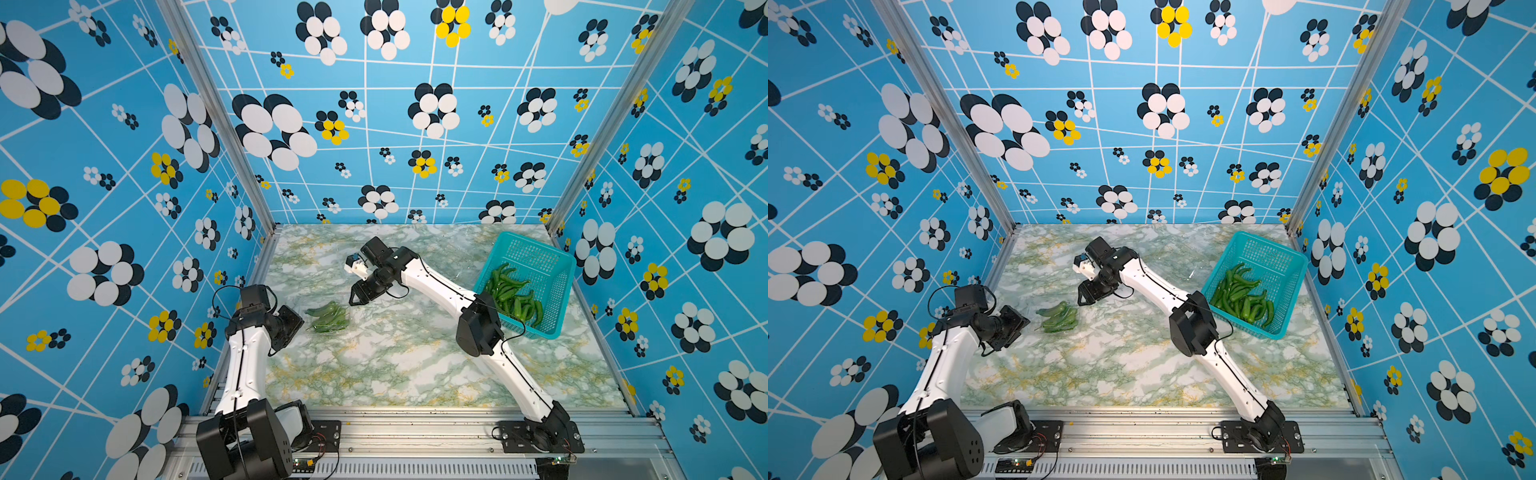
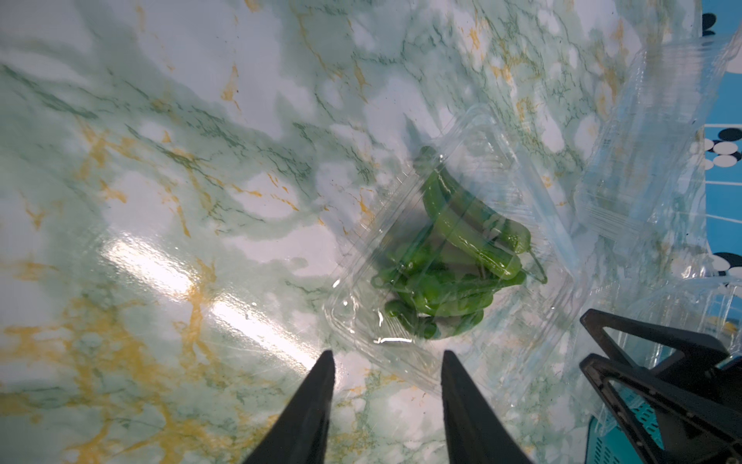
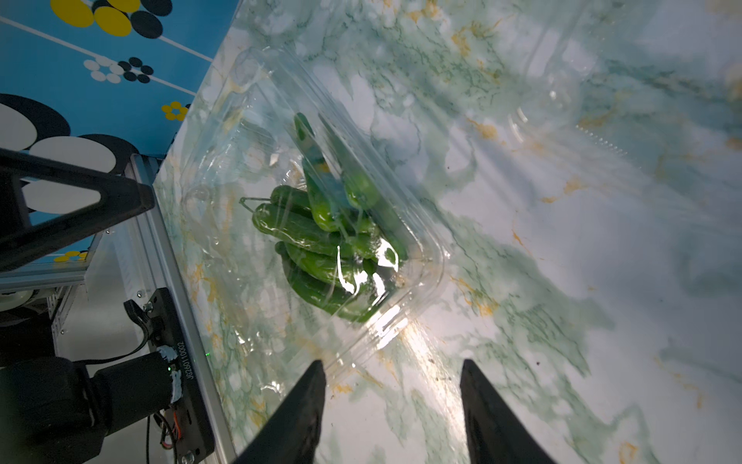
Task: Take small green peppers out of containers
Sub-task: Move the packing box to the center of the board.
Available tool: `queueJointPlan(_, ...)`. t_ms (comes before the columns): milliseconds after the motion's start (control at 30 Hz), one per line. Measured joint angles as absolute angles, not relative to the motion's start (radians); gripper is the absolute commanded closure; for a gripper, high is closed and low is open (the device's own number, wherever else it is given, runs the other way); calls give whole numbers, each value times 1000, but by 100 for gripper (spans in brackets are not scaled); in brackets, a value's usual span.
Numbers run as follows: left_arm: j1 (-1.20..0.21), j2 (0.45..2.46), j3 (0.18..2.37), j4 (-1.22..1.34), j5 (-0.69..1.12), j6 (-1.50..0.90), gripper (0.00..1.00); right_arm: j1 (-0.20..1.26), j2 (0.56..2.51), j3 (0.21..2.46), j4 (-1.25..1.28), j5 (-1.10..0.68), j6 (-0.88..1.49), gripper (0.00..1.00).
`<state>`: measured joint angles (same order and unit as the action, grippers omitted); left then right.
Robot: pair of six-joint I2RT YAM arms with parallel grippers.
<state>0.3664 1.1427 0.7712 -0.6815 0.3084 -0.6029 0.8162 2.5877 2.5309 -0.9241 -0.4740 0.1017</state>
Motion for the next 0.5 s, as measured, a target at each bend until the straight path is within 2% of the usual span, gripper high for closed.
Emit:
queueJointPlan(333, 364, 1248, 759, -604, 315, -587, 53, 816, 2588, 2533, -908, -472, 115, 44)
queueJointPlan(500, 319, 1306, 763, -547, 319, -572, 53, 813, 2588, 2533, -908, -465, 115, 44)
